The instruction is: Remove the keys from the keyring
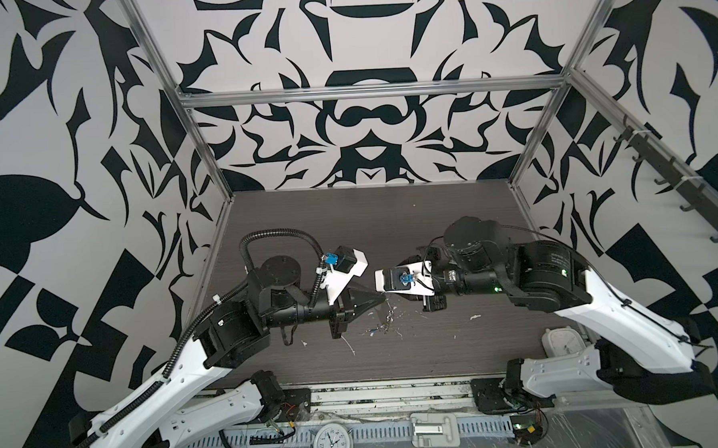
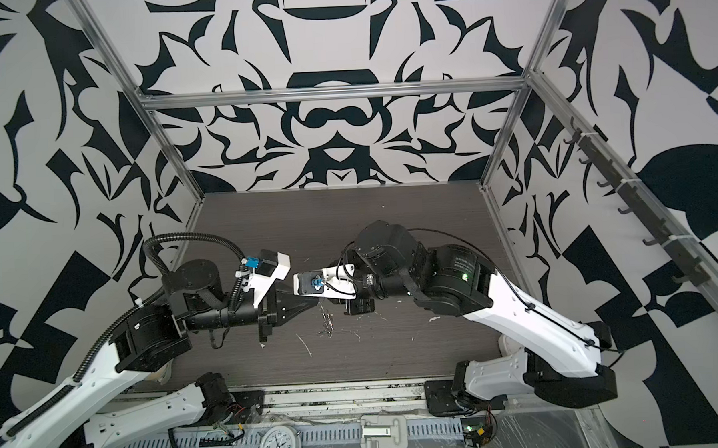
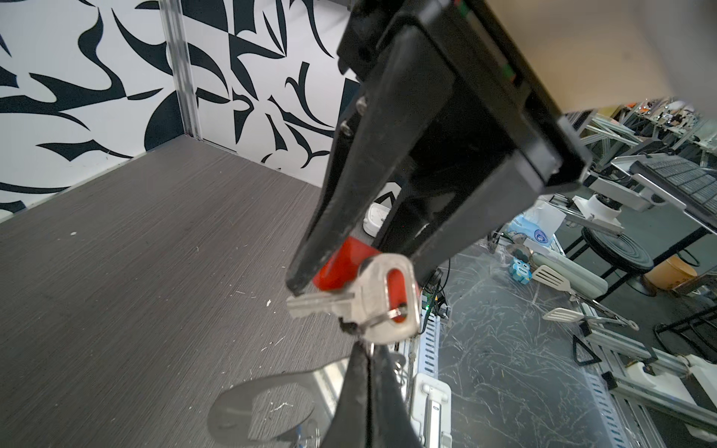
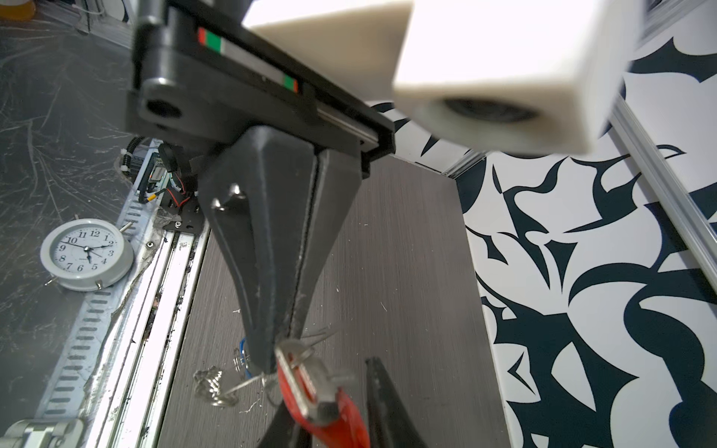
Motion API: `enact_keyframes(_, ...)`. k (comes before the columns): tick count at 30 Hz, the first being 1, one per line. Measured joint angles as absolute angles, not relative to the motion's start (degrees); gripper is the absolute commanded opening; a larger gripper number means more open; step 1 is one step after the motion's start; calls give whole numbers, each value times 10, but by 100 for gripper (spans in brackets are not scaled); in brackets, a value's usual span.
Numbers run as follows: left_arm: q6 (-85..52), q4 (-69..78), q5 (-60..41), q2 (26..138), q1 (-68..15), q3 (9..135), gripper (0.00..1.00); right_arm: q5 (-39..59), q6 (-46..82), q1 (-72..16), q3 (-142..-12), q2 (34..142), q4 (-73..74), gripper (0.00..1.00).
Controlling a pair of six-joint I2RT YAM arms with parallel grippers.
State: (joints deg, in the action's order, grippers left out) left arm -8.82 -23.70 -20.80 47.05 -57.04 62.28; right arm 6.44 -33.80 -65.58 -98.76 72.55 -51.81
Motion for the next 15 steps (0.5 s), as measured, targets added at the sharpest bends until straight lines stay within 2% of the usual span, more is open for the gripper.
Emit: enact_keyframes(15, -124, -92, -172, 415, -564, 504, 0, 59, -304, -645, -1035, 784, -538, 38)
